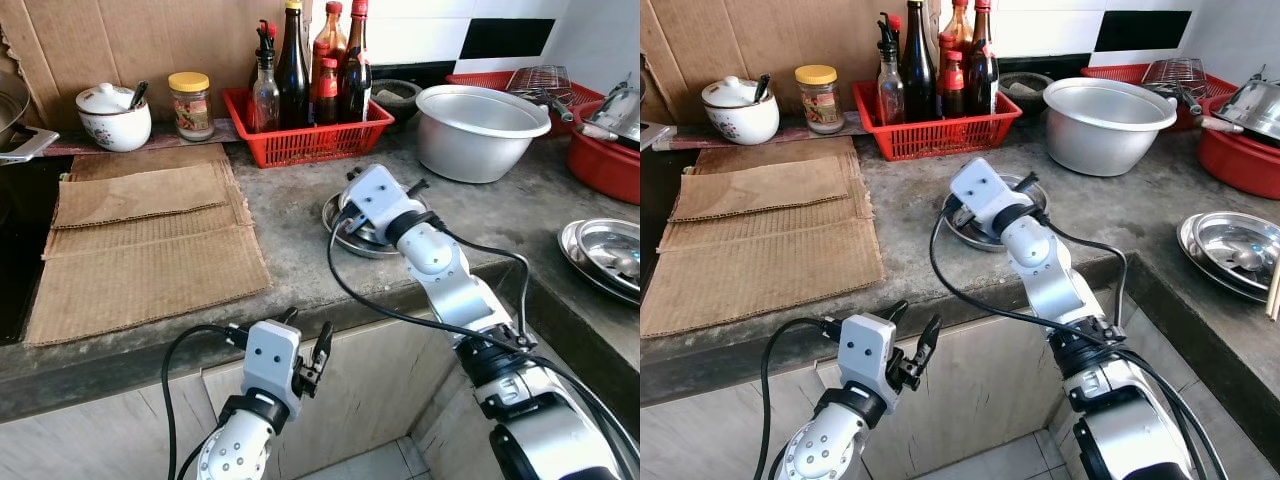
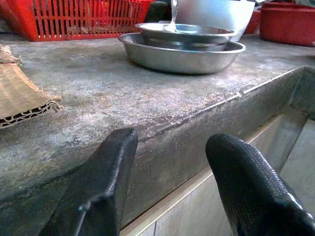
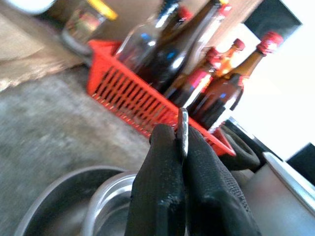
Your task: Kitchen organization
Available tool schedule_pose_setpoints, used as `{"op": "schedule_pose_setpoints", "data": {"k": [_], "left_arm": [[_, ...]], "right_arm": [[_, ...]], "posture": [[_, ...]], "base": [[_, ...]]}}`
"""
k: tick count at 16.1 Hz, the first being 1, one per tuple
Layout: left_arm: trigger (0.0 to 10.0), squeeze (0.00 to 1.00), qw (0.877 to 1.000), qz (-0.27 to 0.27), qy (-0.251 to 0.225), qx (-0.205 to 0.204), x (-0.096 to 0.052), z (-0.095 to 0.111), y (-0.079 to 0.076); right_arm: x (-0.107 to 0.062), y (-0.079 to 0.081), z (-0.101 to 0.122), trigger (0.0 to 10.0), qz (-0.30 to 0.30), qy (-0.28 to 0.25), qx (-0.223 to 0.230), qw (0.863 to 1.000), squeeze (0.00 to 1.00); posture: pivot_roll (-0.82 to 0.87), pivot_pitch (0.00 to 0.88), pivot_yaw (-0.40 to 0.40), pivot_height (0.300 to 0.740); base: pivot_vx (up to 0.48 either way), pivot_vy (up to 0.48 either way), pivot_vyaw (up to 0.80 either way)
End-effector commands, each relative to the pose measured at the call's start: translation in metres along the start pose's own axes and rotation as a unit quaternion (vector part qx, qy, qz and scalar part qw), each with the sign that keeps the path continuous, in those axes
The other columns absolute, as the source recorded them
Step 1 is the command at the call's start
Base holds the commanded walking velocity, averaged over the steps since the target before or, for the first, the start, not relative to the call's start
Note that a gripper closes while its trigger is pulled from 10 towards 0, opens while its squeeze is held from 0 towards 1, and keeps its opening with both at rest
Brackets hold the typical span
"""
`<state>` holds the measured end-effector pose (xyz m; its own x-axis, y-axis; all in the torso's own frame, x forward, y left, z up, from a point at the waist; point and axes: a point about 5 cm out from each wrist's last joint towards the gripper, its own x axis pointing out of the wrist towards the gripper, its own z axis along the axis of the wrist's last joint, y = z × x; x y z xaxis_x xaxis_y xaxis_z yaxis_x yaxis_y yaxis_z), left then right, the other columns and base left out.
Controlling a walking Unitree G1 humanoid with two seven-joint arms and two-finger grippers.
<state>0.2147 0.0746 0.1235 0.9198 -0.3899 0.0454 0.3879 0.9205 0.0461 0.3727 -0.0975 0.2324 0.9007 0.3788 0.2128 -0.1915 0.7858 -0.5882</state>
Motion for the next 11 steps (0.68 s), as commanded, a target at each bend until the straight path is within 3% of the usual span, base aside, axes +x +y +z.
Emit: {"op": "schedule_pose_setpoints", "data": {"k": [1, 3, 5, 9, 11], "left_arm": [[10.0, 0.00, 1.000, 0.003, -0.003, -0.001, 0.002, 0.000, 0.000], [10.0, 0.00, 1.000, 0.005, -0.003, 0.002, 0.003, 0.000, 0.002], [10.0, 0.00, 1.000, 0.004, -0.001, 0.005, 0.004, -0.001, 0.003], [10.0, 0.00, 1.000, 0.003, -0.001, 0.012, 0.006, -0.001, 0.006], [10.0, 0.00, 1.000, 0.003, -0.002, 0.015, 0.007, -0.002, 0.008]], "right_arm": [[-0.001, -0.013, 0.010, 0.0, -0.040, -0.025, 0.024, 0.999, 0.00], [-0.012, -0.033, 0.031, 0.0, -0.125, -0.085, 0.092, 0.984, 0.00], [-0.027, -0.041, 0.047, 0.0, -0.173, -0.130, 0.132, 0.967, 0.00], [-0.058, -0.045, 0.048, 0.0, -0.244, -0.122, 0.108, 0.956, 0.00], [-0.080, -0.047, 0.040, 0.0, -0.285, -0.093, 0.094, 0.949, 0.00]], "posture": [[0.06, 0.023, -0.080, 0.740], [0.05, 0.019, -0.071, 0.740], [0.05, 0.013, -0.066, 0.740], [0.05, 0.003, -0.050, 0.740], [0.04, 0.000, -0.040, 0.740]], "base": [[0.000, 0.000, 0.00], [0.000, 0.000, 0.00], [0.000, 0.000, 0.00], [0.000, 0.000, 0.00], [0.000, 0.000, 0.00]]}}
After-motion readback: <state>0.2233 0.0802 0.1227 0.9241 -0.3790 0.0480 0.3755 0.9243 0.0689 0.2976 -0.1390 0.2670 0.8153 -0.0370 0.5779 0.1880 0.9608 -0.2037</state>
